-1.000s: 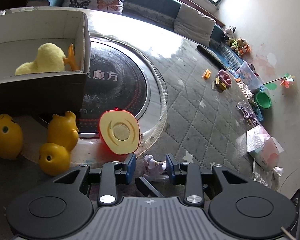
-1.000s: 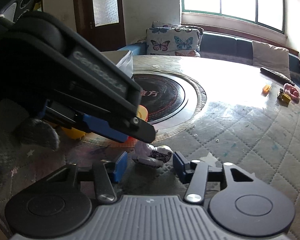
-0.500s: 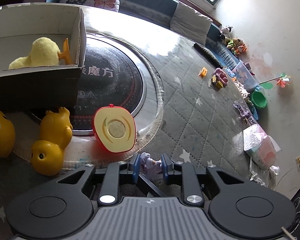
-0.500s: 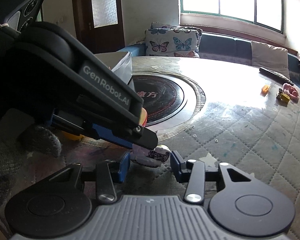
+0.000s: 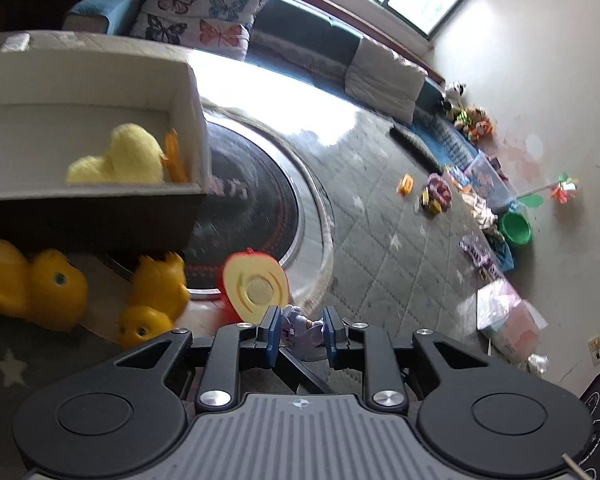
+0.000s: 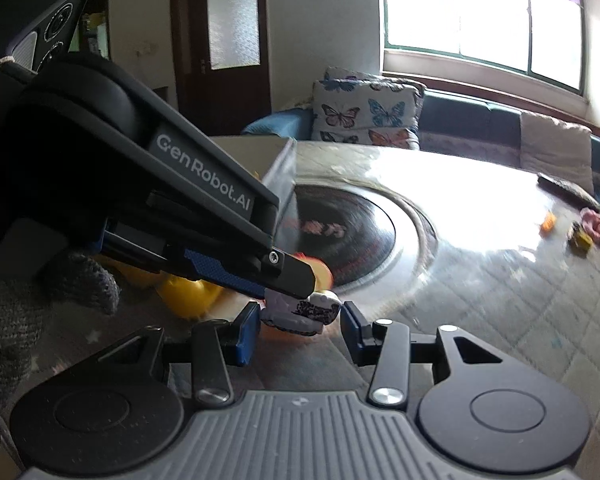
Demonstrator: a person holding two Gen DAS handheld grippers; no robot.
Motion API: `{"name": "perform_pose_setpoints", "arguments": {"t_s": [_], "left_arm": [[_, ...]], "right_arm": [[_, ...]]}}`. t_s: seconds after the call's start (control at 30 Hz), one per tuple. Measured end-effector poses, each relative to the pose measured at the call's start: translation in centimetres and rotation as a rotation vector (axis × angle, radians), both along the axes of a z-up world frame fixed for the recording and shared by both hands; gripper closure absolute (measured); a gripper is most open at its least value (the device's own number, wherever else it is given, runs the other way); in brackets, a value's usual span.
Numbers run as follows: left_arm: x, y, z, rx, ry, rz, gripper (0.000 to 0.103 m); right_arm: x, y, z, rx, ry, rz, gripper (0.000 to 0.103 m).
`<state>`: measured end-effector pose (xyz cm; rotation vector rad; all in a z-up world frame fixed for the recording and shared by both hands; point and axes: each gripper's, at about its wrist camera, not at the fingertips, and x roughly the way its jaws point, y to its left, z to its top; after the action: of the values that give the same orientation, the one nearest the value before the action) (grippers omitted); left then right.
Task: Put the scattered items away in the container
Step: 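Reach the left tool to the small white toy car and grasp it, then carry the toy car with the left tool into the box and release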
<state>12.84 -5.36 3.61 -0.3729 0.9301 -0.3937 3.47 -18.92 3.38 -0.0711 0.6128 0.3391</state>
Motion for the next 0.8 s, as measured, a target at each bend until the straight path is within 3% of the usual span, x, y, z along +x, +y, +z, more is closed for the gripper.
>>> {"name": "perform_pose_setpoints", "arguments": {"t_s": [0.47,0.8], "left_arm": [[2.6,6.0,3.6,-0.006,-0.095,0.151,0.079],[5.9,8.1,2.7,-0.014,-0.087,0.206,0.08]], "right_arm": [[5.2,5.9,3.1,-0.008,-0.095,0.143,0.059],[9.9,8.1,2.4,0.003,-0.075,0.151,0.059]]}}
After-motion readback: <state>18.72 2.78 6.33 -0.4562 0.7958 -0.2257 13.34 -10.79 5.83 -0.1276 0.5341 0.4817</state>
